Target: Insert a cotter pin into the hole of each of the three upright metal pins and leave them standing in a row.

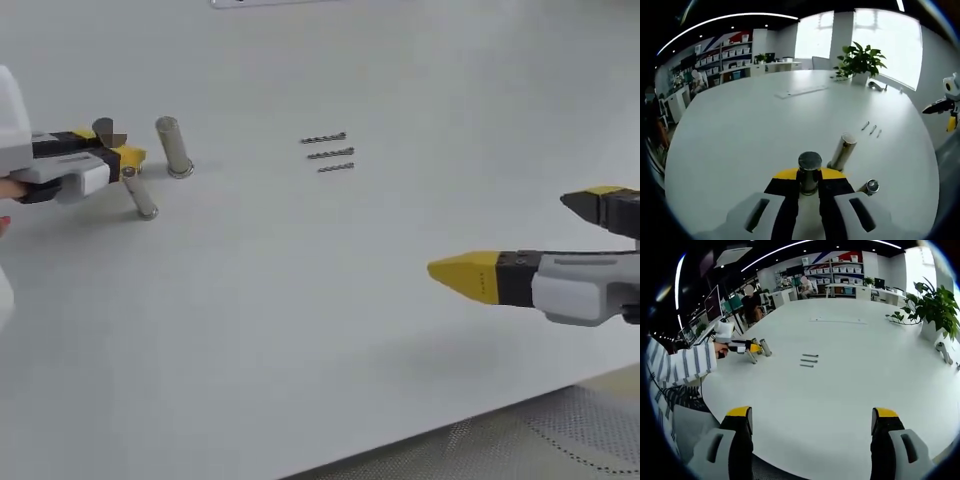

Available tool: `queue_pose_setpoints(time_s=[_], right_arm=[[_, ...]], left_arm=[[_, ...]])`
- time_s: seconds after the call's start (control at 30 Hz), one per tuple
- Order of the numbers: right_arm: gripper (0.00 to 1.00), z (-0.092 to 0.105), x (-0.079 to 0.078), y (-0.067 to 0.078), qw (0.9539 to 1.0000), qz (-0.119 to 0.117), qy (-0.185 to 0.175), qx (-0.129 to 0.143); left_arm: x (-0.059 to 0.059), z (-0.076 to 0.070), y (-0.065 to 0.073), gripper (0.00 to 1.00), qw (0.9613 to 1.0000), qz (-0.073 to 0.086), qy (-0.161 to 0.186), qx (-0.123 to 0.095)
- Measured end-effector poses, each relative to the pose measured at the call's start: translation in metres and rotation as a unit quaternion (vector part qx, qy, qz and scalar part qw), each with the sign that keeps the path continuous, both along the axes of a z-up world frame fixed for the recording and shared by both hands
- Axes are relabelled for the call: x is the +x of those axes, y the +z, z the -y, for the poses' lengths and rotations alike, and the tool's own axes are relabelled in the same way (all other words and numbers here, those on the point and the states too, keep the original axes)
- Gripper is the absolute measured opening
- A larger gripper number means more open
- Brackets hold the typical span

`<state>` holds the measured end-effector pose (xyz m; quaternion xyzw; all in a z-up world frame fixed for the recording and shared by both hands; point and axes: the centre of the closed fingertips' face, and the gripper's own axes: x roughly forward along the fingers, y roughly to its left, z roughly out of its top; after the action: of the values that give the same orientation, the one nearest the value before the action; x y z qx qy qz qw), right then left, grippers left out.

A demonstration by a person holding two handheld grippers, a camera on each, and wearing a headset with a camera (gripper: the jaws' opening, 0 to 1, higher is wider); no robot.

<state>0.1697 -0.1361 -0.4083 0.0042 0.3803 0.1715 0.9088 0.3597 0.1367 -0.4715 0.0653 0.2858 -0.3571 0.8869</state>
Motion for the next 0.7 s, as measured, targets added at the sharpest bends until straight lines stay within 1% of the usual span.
queue_pose_setpoints(time_s=[0.07, 0.17, 0.33, 0.4, 0.47, 0.53, 0.6, 0.7], right_arm=[[0.98, 0.000, 0.001, 0.001, 1.0000, 0.002, 0.000, 0.001], [0.98, 0.000, 0.001, 0.002, 1.0000, 0.003, 0.000, -0.002], [0.98, -0.001, 0.000, 0.003, 1.0000, 0.003, 0.001, -0.003], [0.98, -0.002, 0.001, 0.004, 1.0000, 0.005, 0.002, -0.003], [0.98, -0.003, 0.001, 0.004, 1.0000, 0.006, 0.003, -0.003], [0.98, -0.004, 0.000, 0.005, 1.0000, 0.006, 0.005, -0.004], [0.98, -0.005, 0.000, 0.005, 0.9999, 0.007, 0.006, -0.004], [0.98, -0.007, 0.000, 0.006, 0.9999, 0.008, 0.008, -0.003]], left_arm=[[0.001, -0.002, 0.000, 0.10, 0.9999, 0.005, -0.001, 0.009], [0.002, -0.004, -0.001, 0.10, 0.9999, 0.002, -0.001, 0.012], [0.003, -0.010, -0.002, 0.10, 0.9995, 0.005, -0.003, 0.031], [0.002, -0.014, -0.003, 0.10, 0.9993, 0.002, 0.001, 0.037], [0.001, -0.020, -0.003, 0.10, 0.9991, 0.000, 0.004, 0.042], [-0.004, -0.021, -0.002, 0.09, 0.9989, -0.001, 0.003, 0.048], [-0.006, -0.025, -0.002, 0.09, 0.9988, -0.002, 0.003, 0.049], [-0.009, -0.032, 0.000, 0.09, 0.9984, 0.001, 0.002, 0.057]])
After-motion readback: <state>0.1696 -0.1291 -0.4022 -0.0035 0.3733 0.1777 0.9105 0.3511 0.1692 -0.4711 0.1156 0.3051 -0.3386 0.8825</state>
